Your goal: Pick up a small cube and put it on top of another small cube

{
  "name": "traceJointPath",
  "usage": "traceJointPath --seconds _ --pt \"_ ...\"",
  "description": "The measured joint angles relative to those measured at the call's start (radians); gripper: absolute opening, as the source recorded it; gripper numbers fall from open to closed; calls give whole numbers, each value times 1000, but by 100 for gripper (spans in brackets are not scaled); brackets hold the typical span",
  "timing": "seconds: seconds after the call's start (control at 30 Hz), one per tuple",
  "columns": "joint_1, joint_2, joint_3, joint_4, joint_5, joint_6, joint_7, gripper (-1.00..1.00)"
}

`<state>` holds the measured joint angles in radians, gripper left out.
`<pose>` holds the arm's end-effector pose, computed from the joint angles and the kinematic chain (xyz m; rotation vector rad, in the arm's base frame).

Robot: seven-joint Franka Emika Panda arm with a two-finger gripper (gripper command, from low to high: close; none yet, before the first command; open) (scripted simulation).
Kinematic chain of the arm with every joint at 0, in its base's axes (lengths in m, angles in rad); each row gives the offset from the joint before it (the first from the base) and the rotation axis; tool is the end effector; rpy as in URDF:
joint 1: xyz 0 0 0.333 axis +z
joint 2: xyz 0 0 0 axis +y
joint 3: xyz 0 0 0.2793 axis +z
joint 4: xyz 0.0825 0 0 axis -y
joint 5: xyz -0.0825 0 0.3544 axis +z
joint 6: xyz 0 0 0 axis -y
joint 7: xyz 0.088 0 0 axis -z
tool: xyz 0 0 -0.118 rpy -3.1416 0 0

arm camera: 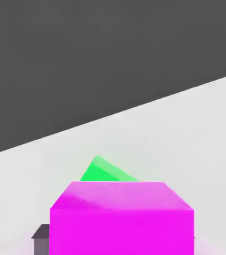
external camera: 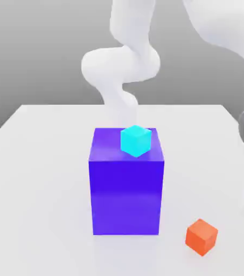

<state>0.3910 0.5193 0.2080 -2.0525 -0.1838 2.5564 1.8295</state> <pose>0.4595 0.3180 0.1675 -2.6733 1.6459 0.0010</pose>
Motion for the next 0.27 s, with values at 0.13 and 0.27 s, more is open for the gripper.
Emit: traceJointPath --seconds 0.13,0.27 --pt "0 0 0 0 0 0 0 100" --pt "-8 -62 15 -3 21 -59 -11 100"
